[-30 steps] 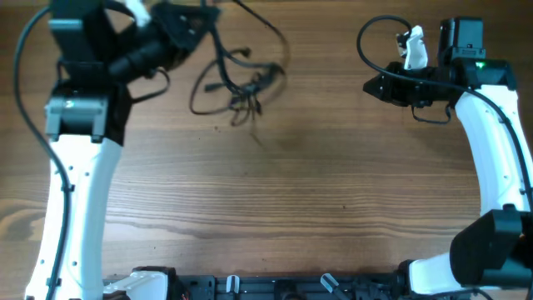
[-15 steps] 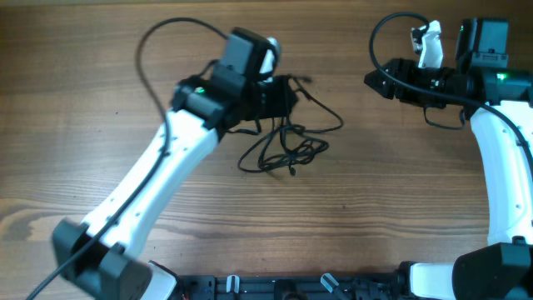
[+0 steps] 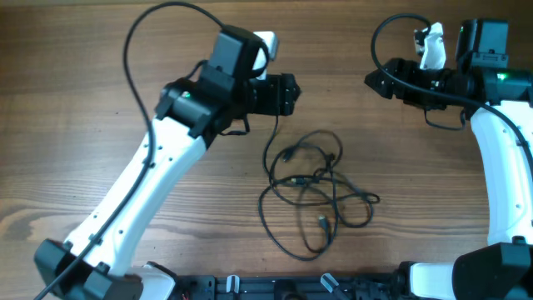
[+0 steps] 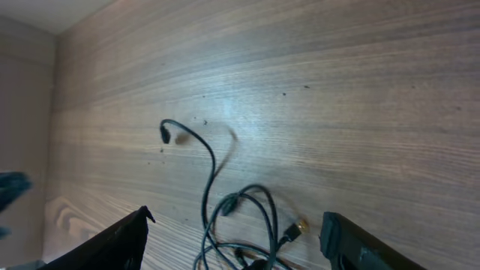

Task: Untangle cables
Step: 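Lower the cables with the left gripper and release them on the table, then grasp a cable strand with the left gripper and lift it back-left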

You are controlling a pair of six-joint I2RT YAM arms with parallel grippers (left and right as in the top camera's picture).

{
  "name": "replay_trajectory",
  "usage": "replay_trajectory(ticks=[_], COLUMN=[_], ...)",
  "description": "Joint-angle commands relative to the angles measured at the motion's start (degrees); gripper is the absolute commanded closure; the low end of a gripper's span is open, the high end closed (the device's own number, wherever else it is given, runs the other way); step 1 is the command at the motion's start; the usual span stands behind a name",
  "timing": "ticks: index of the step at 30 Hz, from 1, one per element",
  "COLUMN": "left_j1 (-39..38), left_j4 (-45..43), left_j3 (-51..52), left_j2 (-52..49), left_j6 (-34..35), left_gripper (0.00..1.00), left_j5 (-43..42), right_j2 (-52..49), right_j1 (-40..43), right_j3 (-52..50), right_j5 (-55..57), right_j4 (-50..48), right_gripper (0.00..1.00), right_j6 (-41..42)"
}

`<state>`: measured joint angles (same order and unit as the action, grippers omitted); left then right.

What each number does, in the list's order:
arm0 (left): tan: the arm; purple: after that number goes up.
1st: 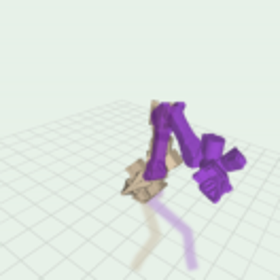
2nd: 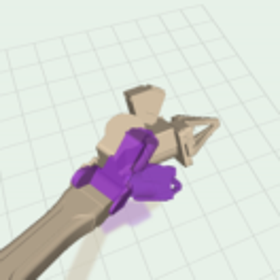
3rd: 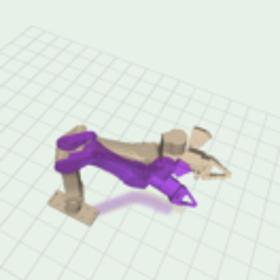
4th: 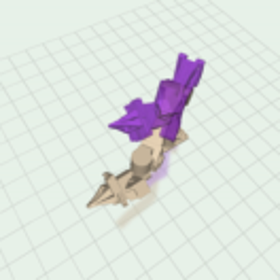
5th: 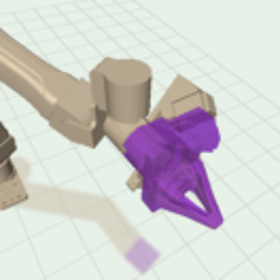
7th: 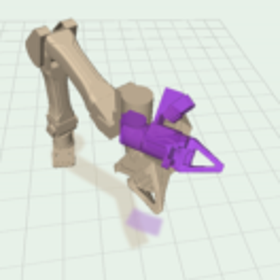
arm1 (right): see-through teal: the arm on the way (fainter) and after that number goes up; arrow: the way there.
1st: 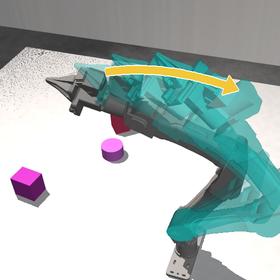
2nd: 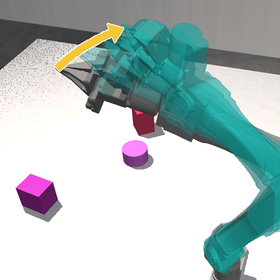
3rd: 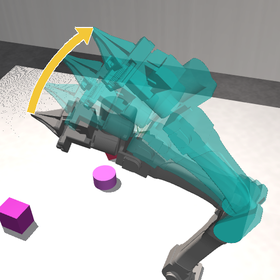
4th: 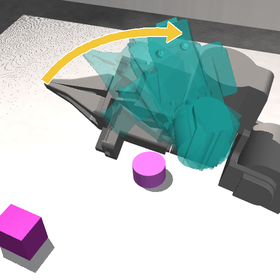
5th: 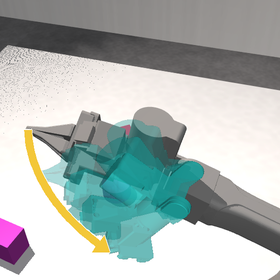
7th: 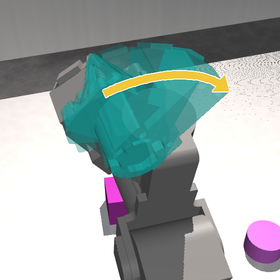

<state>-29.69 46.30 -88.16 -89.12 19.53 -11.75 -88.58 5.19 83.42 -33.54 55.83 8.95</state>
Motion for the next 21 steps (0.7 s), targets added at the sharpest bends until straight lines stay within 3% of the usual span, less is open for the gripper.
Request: replay_trajectory(ticks=[1, 5, 8, 13, 18, 21], left_j1=[0.1, -1.6, -3.8, -5.8, -5.9, -6.3], left_j4=[1.5, 4.2, 6.6, 11.6, 23.5, 27.3], left_j3=[-1.0, -1.0, -1.0, -1.0, -1.0, 0.3], left_j2=[0.1, -1.8, -3.5, -5.0, -5.4, -6.7], left_j6=[-1.0, 3.7, 3.5, -13.5, -22.9, -23.6], left_gripper=[0.28, 0.32, 0.32, 0.31, 0.27, 0.31], left_j5=[0.9, 0.9, -0.6, -21.6, -21.1, -13.7], right_j2=[0.6, 0.6, 0.4, 0.3, 0.3, 0.3], right_j1=[0.2, 0.2, 0.2, 0.2, 0.2, 0.2], right_j3=[0.9, 0.9, 0.9, 0.9, 0.9, 0.9], right_j5=[3.1, 3.1, 4.7, 4.9, 4.8, 4.8], right_j4=[0.8, 0.8, 0.8, 1.4, 2.0, 2.1], right_gripper=[0.23, 0.21, 0.19, 0.18, 0.16, 0.16], right_j6=[0.2, 0.2, 0.2, 0.0, 0.0, 0.0])
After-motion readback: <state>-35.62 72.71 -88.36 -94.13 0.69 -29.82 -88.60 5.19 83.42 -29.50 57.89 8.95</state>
